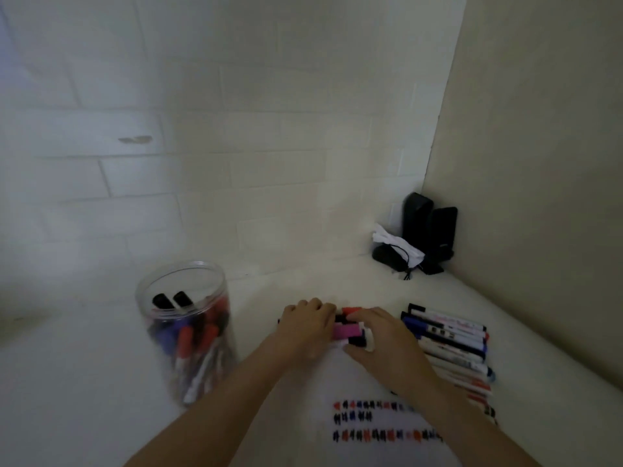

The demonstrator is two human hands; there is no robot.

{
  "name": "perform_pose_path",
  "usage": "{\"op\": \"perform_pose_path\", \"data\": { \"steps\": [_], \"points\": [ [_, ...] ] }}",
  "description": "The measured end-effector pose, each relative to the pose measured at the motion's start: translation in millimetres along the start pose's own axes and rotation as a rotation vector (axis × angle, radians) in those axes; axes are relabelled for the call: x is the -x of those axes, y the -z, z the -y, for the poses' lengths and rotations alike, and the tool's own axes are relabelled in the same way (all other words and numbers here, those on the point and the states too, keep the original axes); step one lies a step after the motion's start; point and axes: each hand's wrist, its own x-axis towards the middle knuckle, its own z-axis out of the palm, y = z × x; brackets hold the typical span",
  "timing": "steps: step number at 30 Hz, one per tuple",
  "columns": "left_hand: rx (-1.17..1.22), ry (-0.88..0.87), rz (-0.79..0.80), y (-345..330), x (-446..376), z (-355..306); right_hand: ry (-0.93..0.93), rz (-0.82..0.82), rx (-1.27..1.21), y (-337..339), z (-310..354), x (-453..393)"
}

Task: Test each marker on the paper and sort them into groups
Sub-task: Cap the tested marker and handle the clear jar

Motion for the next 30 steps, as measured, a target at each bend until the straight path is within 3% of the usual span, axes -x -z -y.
{"op": "perform_pose_path", "data": {
  "steps": [3, 5, 14, 18, 21, 24, 27, 30],
  "points": [
    [0.102, -0.091, -0.319, -7.8, 54.5, -3.1, 0.056, 0.06, -0.005, -10.9, 21.1, 13.1],
    [0.098, -0.109, -0.422, -13.1, 81.5, 1.5, 0.084, 0.072, 0.115, -19.6, 26.8, 20.5],
    [0.205, -0.079, -0.276, -14.3, 132.0, 17.2, 0.084, 0.108, 0.518, -28.0, 53.6, 42.5],
    [0.302, -0.008, -0.315, -6.5, 136.7, 9.9, 0.159, 0.052, 0.58, -8.9, 63.2, 43.6],
    [0.42, 0.028, -0.389, -4.0, 141.7, 4.6, 0.045, 0.09, 0.523, 32.1, 60.9, 56.0],
    [0.496, -0.006, -0.343, 0.1, 152.3, -15.0, -0.129, 0.005, 0.325, 55.5, 63.8, 89.1],
    [0.633, -0.124, -0.249, 10.0, 166.7, -48.7, -0.346, -0.124, -0.219, 51.7, 72.6, 116.3],
    [0.767, -0.329, -0.135, 19.5, 175.7, -79.3, -0.557, -0.084, -0.601, 50.6, 79.3, 132.9]
  ]
}}
